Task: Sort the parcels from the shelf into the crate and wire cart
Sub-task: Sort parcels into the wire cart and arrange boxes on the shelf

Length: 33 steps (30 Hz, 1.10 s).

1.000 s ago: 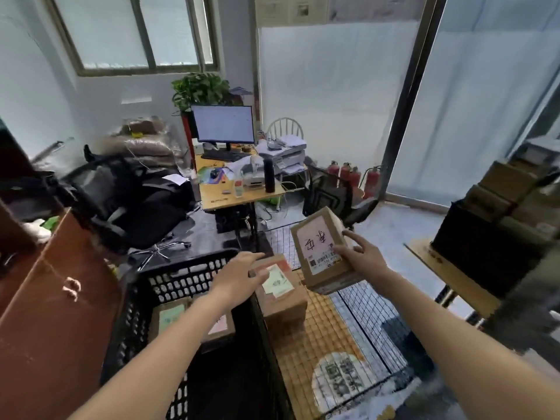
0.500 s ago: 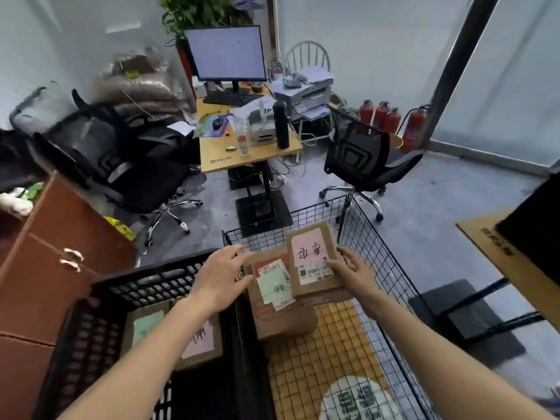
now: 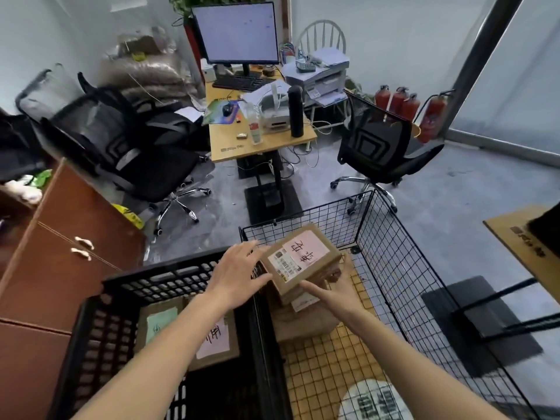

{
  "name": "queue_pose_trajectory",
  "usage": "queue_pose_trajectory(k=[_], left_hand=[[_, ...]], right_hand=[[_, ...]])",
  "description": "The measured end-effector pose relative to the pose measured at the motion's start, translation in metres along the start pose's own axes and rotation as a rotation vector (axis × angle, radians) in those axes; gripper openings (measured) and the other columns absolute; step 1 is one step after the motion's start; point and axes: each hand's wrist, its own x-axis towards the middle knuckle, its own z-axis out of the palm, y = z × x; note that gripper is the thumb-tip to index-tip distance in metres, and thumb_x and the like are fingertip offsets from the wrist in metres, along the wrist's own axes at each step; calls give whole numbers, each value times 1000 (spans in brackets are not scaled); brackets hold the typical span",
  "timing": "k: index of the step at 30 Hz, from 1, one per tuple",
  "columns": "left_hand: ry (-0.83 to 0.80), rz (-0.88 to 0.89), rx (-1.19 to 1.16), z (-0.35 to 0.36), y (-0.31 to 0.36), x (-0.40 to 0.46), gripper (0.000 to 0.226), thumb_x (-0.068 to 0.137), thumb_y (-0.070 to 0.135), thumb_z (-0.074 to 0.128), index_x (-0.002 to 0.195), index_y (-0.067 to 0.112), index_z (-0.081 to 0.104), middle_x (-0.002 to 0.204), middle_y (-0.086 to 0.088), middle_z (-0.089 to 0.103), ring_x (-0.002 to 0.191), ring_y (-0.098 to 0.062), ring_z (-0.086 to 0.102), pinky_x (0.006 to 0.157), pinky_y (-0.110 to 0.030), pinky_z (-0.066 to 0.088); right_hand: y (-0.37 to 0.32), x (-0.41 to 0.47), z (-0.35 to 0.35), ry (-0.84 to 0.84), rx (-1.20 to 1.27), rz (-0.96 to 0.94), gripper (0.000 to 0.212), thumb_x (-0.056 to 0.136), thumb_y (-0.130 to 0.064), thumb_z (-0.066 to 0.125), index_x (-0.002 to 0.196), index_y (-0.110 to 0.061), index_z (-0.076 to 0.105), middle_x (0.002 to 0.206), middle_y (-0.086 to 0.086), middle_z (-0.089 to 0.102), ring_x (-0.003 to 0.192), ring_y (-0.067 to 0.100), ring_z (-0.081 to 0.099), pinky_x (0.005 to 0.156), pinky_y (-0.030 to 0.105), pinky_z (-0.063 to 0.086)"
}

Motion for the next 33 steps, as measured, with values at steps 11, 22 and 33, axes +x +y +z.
queue_pose_trajectory(k=[11, 22, 33], left_hand=[[-117, 57, 247, 12, 17, 12, 94, 81, 74, 62, 157, 29, 30, 164, 2, 30, 153, -15, 22, 127, -42, -4], [-88, 49, 373, 14, 15, 33, 69, 93, 51, 63, 154, 33, 37, 163, 1, 34, 147, -16, 36, 126, -38, 6], [-89, 12, 365, 12, 22, 28, 67, 96, 47, 63, 155, 33, 35, 164, 1, 31, 148, -18, 33, 125, -38, 0]], right_hand=[[-11, 22, 22, 264, -402, -155, 100, 65, -51, 91, 136, -22, 26, 132, 0, 49, 116, 17, 58, 86, 31, 50], [-8, 30, 16, 197, -255, -165, 94, 66, -43, 93, 139, -26, 36, 126, -15, 50, 110, 4, 53, 97, 30, 48], [-2, 28, -19, -75, -298, -166, 89, 80, -20, 85, 152, -35, 34, 132, -21, 53, 130, 9, 51, 109, 40, 48]])
